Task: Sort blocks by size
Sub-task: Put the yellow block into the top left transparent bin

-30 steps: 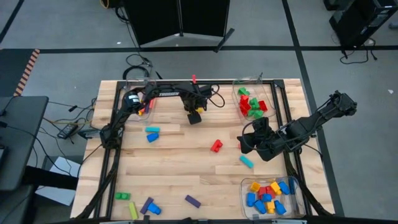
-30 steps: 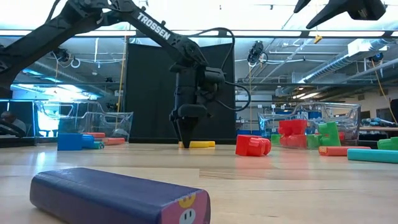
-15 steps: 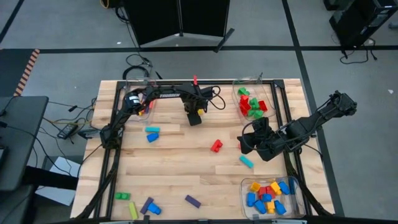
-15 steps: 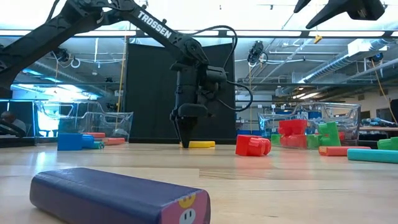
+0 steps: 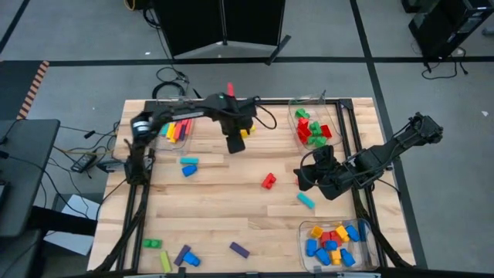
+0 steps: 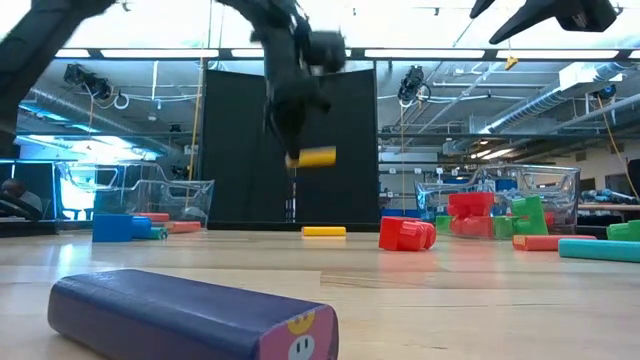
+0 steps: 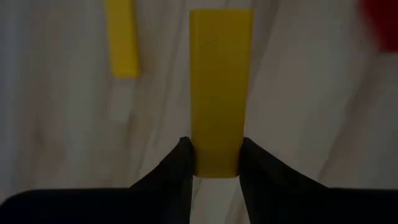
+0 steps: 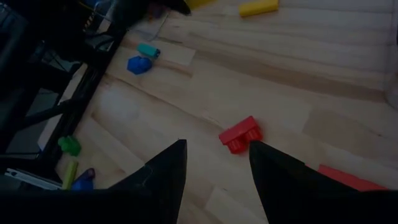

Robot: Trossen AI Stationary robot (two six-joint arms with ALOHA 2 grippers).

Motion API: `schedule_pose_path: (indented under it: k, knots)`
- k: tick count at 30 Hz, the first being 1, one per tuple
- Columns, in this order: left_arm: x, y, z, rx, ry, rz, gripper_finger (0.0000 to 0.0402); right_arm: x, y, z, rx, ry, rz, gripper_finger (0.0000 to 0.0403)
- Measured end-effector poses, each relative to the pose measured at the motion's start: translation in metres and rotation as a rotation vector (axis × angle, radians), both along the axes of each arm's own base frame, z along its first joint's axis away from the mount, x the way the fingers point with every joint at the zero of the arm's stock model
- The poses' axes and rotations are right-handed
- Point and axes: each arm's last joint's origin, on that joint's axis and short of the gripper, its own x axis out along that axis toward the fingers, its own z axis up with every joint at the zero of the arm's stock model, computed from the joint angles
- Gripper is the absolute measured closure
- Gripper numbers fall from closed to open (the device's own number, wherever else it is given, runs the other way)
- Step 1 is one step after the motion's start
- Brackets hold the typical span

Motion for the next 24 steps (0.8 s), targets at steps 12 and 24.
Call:
schedule_pose_path:
  k: [12,24]
  knots:
    - [-0.064,0.026,0.068,0.176,-0.019,0.153,0.0298,0.004,-0.007,0.000,-0.016,0.003,-0.016,0.0218]
    - [-0.159,0.069,0.067,0.201,0.024,0.477,0.0297,0.005,-0.009,0.001,-0.017,0.002,-0.021,0.0218]
